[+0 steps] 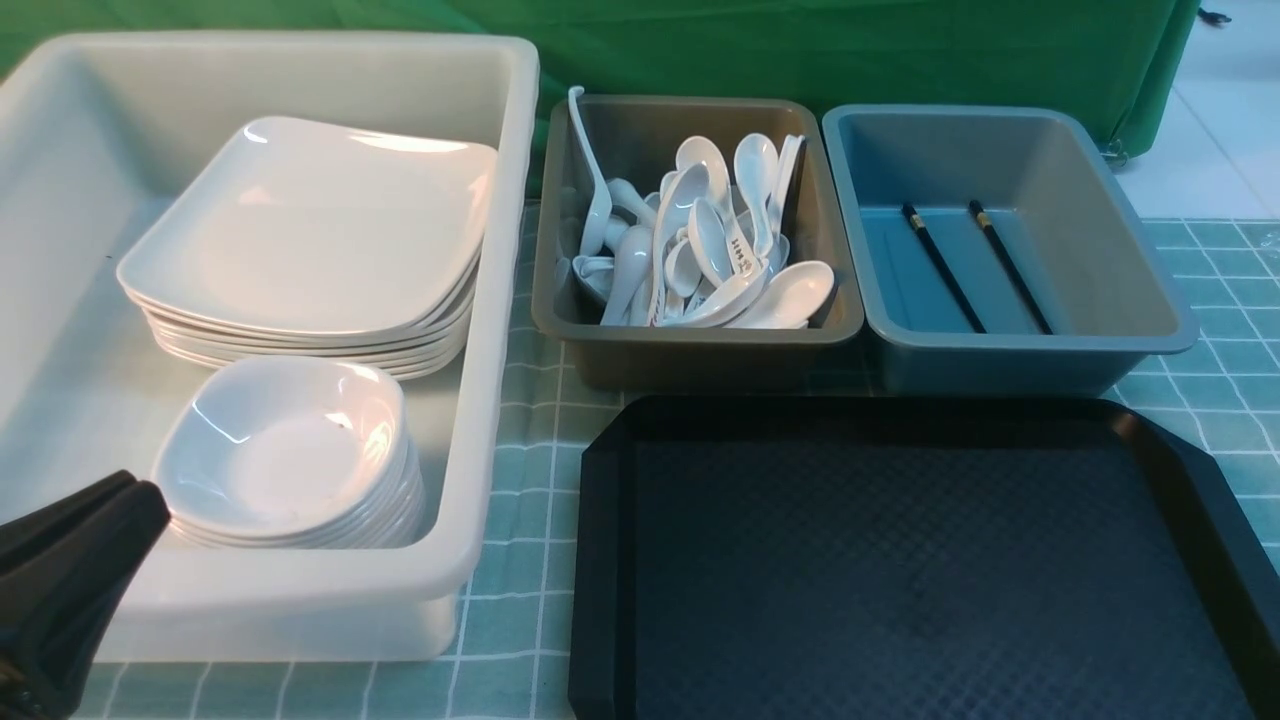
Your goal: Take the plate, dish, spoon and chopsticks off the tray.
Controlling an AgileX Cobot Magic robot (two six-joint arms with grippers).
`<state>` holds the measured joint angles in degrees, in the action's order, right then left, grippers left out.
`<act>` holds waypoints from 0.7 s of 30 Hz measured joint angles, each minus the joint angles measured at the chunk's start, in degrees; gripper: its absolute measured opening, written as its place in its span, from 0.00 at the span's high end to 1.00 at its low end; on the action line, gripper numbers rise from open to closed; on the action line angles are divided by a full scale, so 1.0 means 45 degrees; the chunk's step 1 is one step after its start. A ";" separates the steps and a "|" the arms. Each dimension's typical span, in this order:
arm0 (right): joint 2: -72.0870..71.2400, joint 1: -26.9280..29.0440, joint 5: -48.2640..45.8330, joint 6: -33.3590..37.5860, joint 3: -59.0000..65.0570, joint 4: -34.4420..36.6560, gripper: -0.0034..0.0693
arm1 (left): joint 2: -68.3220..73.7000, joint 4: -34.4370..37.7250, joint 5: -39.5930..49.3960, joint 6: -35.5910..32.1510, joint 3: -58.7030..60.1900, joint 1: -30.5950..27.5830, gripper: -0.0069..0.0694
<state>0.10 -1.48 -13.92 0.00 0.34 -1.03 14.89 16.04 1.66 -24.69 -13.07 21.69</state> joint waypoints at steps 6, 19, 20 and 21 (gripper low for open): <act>0.0000 0.0000 0.0000 0.0000 0.0000 0.0000 0.83 | -0.0125 -0.0408 -0.0181 0.0434 0.0163 -0.0504 0.89; 0.0000 0.0000 0.0021 0.0000 0.0000 0.0000 0.81 | -0.3227 -0.1989 0.1693 0.2682 0.2913 -0.5309 0.89; 0.0000 0.0000 0.0048 0.0000 0.0000 0.0000 0.80 | -0.3266 -0.2055 0.2173 0.2863 0.2913 -0.5337 0.89; 0.0000 0.0000 0.0048 0.0000 0.0000 0.0000 0.80 | -0.3293 -0.2109 0.2556 0.2940 0.2958 -0.5348 0.89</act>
<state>0.10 -1.48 -13.71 0.00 0.34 -1.03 0.07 6.55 13.16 -11.46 0.24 -2.38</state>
